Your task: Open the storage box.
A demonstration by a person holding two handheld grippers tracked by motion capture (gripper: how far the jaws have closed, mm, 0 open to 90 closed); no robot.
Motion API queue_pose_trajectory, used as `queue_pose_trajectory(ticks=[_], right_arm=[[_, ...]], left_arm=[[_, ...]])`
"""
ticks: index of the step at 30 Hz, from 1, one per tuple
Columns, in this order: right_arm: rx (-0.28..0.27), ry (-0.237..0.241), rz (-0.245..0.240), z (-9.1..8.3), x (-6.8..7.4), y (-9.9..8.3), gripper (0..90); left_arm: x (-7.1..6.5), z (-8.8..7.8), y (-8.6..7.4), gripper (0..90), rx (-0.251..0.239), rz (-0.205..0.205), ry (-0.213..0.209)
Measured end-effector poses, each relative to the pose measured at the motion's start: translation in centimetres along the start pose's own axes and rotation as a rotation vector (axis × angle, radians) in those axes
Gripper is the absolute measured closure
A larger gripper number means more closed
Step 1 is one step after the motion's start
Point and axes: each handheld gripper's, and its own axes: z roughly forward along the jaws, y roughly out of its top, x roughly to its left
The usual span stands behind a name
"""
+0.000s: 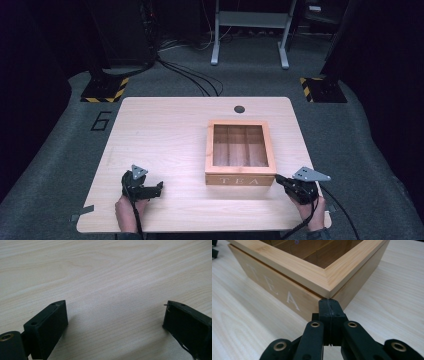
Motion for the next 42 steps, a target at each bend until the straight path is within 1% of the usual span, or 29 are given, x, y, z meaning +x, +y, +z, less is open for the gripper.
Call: queue_pose_trajectory(ticks=[3,4,5,8,9,10,11,13,24,31,34,36,39,42], right_arm=[[-0.002,0.0,0.007,-0.1,0.0,0.1,89.9],[-0.012,-0.002,0.006,0.0,0.0,0.1,89.9],[-0.006,0.008,0.015,0.0,-0.1,0.2,89.9],[-0.012,0.014,0.017,0.0,-0.2,0.2,89.9],[-0.017,0.026,0.019,0.1,-0.3,0.2,89.9],[-0.022,0.024,0.031,0.1,-0.2,0.3,89.9],[-0.022,0.024,0.031,0.1,-0.2,0.3,89.9],[-0.034,0.039,0.035,0.0,-0.4,0.4,89.9],[-0.06,0.042,0.035,0.4,-0.6,1.1,89.8],[-0.074,0.059,0.043,0.5,-0.8,1.9,89.8],[-0.071,0.07,0.032,0.7,-0.9,2.4,89.9],[-0.08,0.078,0.039,0.7,-1.0,2.6,89.9],[-0.089,0.082,0.03,0.8,-1.2,3.0,89.9],[-0.095,0.088,0.031,1.0,-1.3,3.4,89.9]], left_arm=[[0.0,0.0,0.0,5.3,0.0,0.0,0.0],[0.0,0.0,0.0,5.3,0.0,0.0,0.0],[0.0,0.0,0.0,5.3,0.0,0.0,0.0],[0.0,0.0,0.0,5.3,0.001,0.0,0.0],[0.0,0.0,0.0,5.3,0.001,0.0,0.0],[0.0,0.0,0.0,5.3,0.0,-0.001,0.0],[0.0,0.0,0.0,5.3,0.001,-0.001,0.0],[0.0,0.0,0.0,5.3,0.001,-0.001,0.0],[0.0,0.0,0.0,5.3,0.001,0.0,-0.001],[0.0,0.0,0.0,5.3,0.001,0.0,-0.002],[0.0,0.0,0.0,5.3,0.0,0.0,-0.001],[0.0,0.0,0.0,5.3,0.001,0.0,-0.001],[0.0,0.0,0.0,5.3,0.0,0.0,-0.002],[0.0,0.0,0.0,5.3,0.001,0.001,-0.002]])
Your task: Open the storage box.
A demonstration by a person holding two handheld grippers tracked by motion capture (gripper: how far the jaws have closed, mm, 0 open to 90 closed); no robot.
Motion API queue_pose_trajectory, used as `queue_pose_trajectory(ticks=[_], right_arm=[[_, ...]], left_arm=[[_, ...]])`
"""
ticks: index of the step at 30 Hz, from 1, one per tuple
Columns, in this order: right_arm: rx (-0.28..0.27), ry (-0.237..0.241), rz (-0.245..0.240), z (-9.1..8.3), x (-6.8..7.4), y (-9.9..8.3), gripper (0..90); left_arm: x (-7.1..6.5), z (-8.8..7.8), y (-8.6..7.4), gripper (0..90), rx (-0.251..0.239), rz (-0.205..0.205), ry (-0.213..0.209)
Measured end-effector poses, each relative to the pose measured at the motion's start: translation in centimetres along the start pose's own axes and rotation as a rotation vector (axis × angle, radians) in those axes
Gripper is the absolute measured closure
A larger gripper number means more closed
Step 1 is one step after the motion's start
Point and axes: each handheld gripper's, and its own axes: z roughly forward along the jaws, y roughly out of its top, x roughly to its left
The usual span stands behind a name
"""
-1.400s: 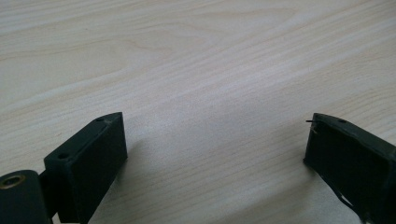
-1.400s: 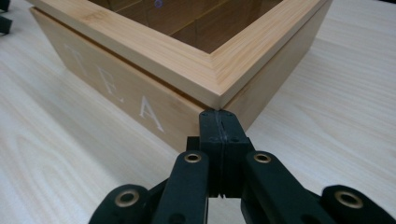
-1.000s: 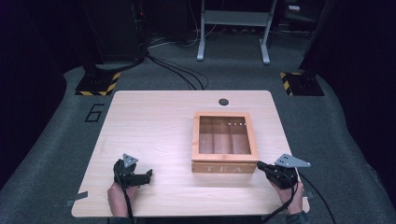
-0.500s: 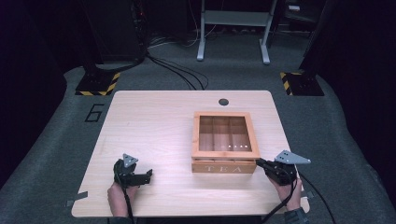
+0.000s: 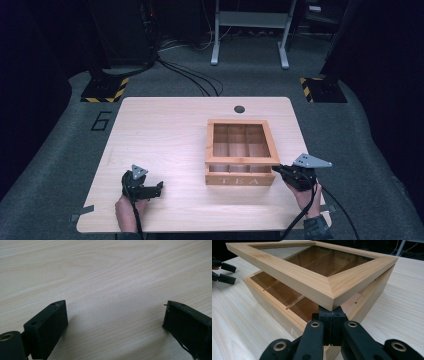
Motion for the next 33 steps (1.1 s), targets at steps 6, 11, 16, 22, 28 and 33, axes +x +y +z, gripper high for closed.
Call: queue_pose_trajectory(ticks=[6,11,16,22,28,33], right_arm=[[-0.025,0.009,-0.013,0.0,-0.3,0.8,89.9],[-0.047,0.006,-0.014,-0.2,-0.4,1.6,89.9],[-0.056,0.013,-0.021,-0.1,-0.6,2.3,89.9],[-0.072,0.023,-0.029,-0.2,-0.9,3.1,89.9],[-0.083,0.043,-0.045,0.3,-1.3,4.2,89.9],[-0.085,0.042,-0.049,0.5,-1.5,5.2,89.9]], left_arm=[[0.0,0.0,0.0,5.3,-0.001,0.001,0.0],[0.0,0.0,0.0,5.4,-0.001,0.002,0.001],[0.0,0.0,0.0,5.3,-0.001,0.002,0.001],[0.0,0.0,0.0,5.3,-0.001,-0.001,0.0],[0.0,0.0,0.0,5.3,-0.001,-0.001,0.0],[0.0,0.0,0.0,5.3,0.0,0.0,-0.001]])
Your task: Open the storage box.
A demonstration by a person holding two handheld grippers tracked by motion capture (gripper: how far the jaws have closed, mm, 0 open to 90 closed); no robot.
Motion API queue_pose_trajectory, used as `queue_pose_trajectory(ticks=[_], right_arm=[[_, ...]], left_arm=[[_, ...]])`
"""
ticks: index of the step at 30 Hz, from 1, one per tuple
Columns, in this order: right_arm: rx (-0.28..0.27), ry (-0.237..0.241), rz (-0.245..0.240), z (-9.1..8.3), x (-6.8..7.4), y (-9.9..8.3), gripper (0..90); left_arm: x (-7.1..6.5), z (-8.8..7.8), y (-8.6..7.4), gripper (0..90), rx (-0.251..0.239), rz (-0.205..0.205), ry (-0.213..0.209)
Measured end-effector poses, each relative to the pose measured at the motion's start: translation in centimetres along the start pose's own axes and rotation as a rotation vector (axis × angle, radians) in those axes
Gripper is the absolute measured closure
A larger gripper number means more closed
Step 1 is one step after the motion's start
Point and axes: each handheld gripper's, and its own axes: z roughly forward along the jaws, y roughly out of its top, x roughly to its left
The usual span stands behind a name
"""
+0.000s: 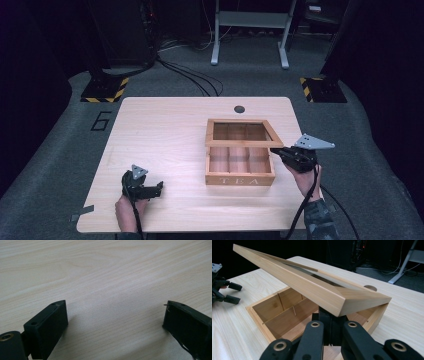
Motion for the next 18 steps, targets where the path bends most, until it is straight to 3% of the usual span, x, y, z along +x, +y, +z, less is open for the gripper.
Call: queue_pose_trajectory(ticks=[3,18], right_arm=[[0.007,0.009,-0.023,0.1,-0.2,0.4,89.9],[0.019,0.021,-0.026,1.0,-0.9,2.3,89.9]], left_arm=[[0.0,0.0,0.0,5.4,0.0,0.0,0.001],[0.0,0.0,0.0,5.4,0.0,0.0,0.0]])
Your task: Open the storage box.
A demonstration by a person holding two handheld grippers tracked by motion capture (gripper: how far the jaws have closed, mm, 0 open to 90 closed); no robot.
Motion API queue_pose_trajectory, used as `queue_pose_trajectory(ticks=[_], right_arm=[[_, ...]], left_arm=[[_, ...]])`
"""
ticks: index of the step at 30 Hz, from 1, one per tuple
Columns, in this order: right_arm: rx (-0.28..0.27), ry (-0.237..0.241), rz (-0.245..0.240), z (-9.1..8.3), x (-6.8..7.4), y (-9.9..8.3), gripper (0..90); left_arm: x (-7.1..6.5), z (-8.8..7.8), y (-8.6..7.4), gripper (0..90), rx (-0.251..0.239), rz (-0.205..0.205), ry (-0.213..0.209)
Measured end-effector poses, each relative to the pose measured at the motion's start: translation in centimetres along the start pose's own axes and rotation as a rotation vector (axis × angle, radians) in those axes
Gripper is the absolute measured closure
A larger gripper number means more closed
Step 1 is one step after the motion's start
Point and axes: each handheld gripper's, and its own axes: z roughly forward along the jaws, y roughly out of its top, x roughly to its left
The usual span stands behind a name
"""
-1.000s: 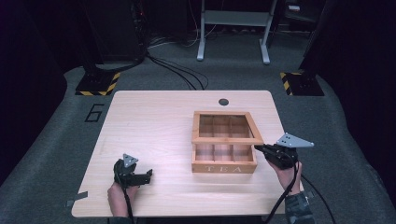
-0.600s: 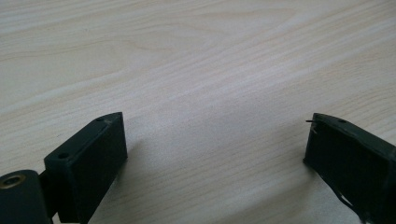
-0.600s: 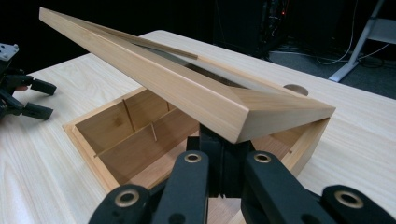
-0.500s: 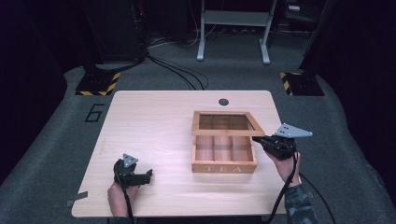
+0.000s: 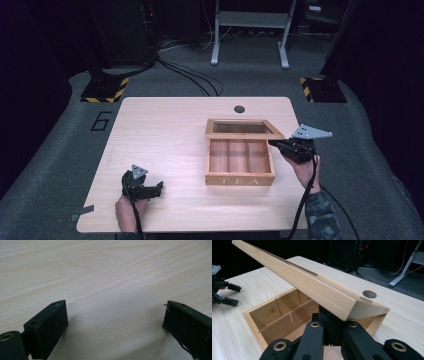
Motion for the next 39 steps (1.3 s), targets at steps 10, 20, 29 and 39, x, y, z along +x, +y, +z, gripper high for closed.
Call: queue_pose_trajectory(ticks=[10,20,29,39], right_arm=[[0.0,0.004,-0.009,0.2,-0.6,1.2,89.9],[0.0,0.005,-0.013,0.4,-1.1,2.1,89.9],[-0.007,0.009,-0.016,0.7,-1.9,3.2,89.9],[-0.01,0.007,-0.012,1.3,-2.7,4.5,89.9]], left_arm=[[0.0,0.0,0.0,5.4,0.0,0.001,0.0],[0.0,0.0,0.0,5.4,0.0,0.002,-0.002],[0.0,0.0,0.0,5.4,-0.001,0.001,-0.002],[0.0,0.0,0.0,5.4,-0.001,0.006,0.002]])
